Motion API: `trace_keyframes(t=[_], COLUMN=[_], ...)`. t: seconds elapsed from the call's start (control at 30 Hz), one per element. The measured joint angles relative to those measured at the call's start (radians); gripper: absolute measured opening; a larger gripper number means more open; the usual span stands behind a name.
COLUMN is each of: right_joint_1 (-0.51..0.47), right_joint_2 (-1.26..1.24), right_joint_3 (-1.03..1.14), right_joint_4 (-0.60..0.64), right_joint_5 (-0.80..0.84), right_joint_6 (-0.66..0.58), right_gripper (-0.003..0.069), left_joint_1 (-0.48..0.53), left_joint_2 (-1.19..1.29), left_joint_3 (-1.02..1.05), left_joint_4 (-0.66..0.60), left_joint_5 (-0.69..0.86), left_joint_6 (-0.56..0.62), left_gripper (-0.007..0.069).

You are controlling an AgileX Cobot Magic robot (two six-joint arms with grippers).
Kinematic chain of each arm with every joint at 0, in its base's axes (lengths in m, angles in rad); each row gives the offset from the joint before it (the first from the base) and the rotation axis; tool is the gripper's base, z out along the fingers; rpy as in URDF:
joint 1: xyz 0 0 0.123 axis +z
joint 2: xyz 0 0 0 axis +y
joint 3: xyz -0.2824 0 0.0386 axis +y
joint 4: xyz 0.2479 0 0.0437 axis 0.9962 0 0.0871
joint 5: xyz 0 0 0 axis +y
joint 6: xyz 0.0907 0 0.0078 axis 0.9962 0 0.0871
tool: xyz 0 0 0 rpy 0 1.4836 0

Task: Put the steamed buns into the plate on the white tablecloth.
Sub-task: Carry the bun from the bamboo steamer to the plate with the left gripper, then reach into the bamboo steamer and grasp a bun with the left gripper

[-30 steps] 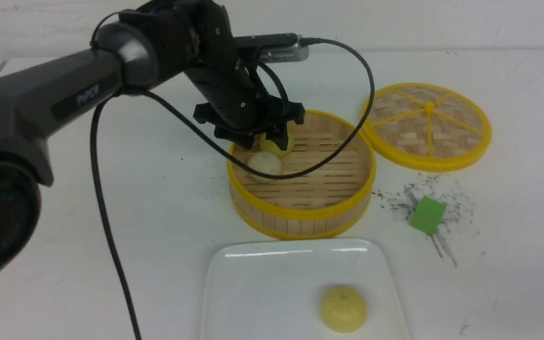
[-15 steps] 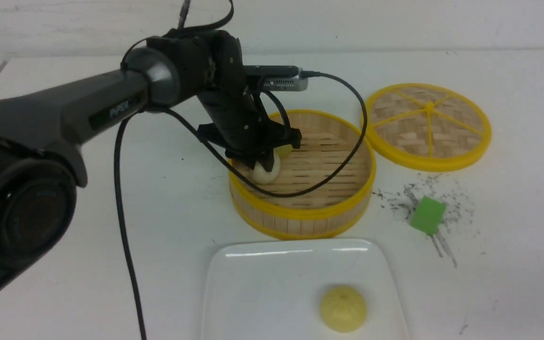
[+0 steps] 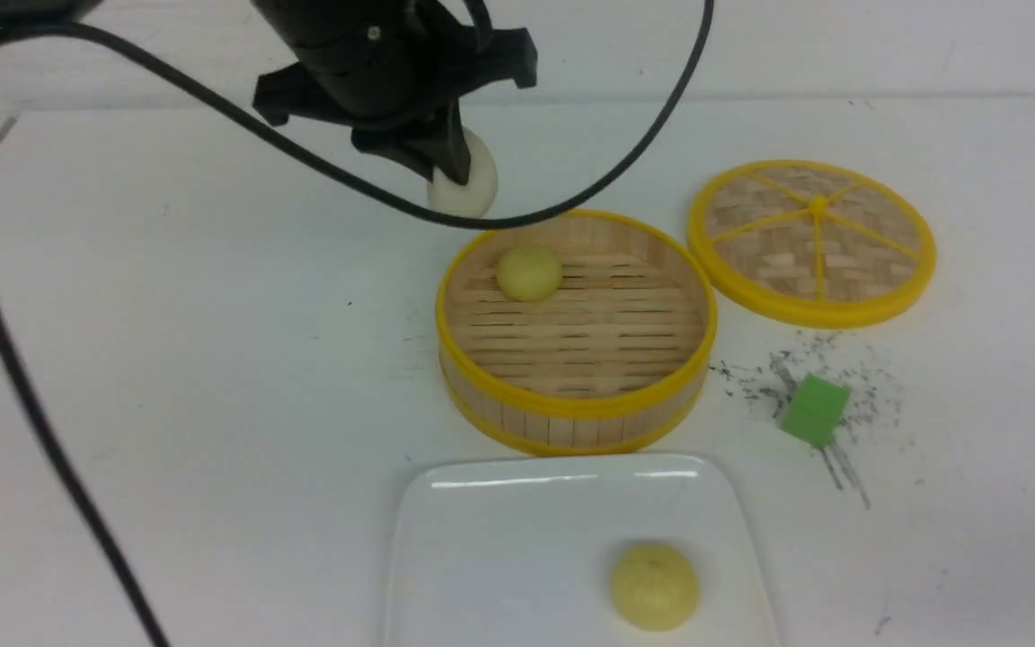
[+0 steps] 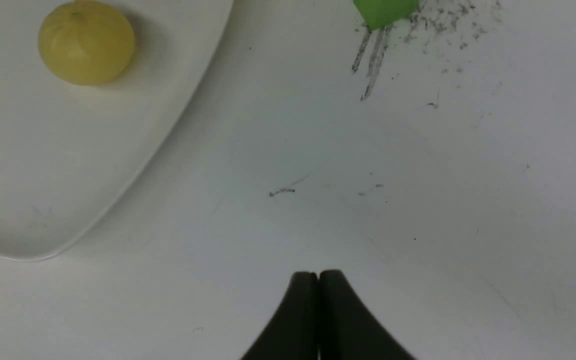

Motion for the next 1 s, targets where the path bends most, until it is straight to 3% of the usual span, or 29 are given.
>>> trace_keyframes(t=[0.2,0.3,0.5,0.63,0.9,1.0], right_joint_1=[0.0,0.0,0.0,0.0,0.0,0.0], right_joint_2=[0.0,0.0,0.0,0.0,0.0,0.0], right_joint_3=[0.0,0.002,0.002,0.003,0.003,0.003], right_joint_4=[0.003,0.003,0.01,0.026,0.034,0.034], right_joint_5=[0.0,0.0,0.0,0.0,0.0,0.0], right_joint_6=[0.0,0.0,0.0,0.0,0.0,0.0], right_gripper=[0.0026,0.0029,0.0036,0.0043,0.0052,0.0057], left_joint_1=[-0.104,-0.21,-0.313,-0.333,-0.334,-0.334], left_joint_2=[-0.094,-0.087,-0.02,0.048,0.09,0.09], left_joint_3=[0.27,0.431,0.539,0.541,0.536,0.5], left_joint_4=[0.059,0.075,0.153,0.167,0.169,0.176], left_joint_5=[0.025,0.021,-0.108,-0.157,-0.173,-0.138], left_joint_6=[-0.037,-0.07,-0.189,-0.239,-0.276,-0.289], left_gripper=[0.0029,0.0029,0.0041,0.0106,0.0353,0.0409])
